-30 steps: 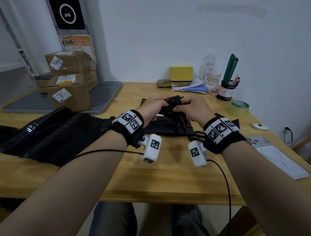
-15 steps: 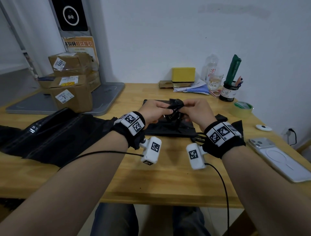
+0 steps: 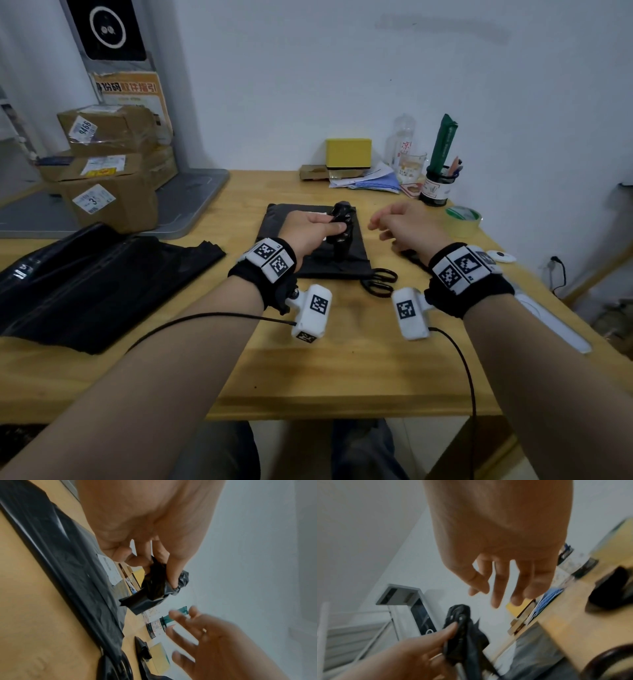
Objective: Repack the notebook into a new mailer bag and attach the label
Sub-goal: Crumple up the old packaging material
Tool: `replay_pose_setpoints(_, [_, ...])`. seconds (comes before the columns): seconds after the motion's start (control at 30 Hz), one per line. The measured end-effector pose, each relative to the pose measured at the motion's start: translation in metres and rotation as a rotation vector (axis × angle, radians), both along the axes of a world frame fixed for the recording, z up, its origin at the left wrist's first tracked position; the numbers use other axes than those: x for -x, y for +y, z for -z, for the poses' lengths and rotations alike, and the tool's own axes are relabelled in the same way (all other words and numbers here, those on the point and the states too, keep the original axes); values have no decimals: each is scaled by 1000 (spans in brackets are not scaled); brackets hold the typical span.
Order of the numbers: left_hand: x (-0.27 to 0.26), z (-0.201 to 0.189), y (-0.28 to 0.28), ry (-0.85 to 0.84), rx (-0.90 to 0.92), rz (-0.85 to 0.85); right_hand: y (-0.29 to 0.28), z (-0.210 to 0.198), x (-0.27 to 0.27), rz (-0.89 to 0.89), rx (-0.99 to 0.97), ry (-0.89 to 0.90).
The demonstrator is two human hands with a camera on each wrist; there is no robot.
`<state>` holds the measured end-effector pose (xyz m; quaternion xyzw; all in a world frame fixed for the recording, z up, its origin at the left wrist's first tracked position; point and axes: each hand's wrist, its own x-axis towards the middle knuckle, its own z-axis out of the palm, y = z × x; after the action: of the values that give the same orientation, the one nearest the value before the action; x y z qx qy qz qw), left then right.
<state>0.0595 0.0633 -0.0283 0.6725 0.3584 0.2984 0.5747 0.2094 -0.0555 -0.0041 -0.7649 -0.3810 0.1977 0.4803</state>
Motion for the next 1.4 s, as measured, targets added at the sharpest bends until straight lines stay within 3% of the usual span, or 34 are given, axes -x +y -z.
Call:
replay_pose_setpoints(0.13, [-6, 4, -1, -31, 52, -45, -16, 4, -30, 150, 368, -220])
replay_pose_setpoints(0.2, [-7, 5, -3, -38, 67, -61, -21, 12, -38, 135, 545, -222])
replay_pose_setpoints(0.33, [-9, 8, -4, -59, 104, -74, -27, 29, -40, 83, 626, -129])
replay_pose_setpoints(0.73, [-5, 11, 0, -68, 181, -61, -20, 31, -40, 101, 515, -170])
replay_pose_setpoints(1.07, [3, 8, 7, -85, 177, -66, -22, 34, -36, 97, 571, -19])
replay_pose_setpoints(1.23, [6, 7, 4, -102, 196, -71, -16, 27, -29, 121, 468, 17])
replay_pose_setpoints(1.4, [9, 6, 6, -108, 208, -69, -11, 38, -19, 18, 530, -6])
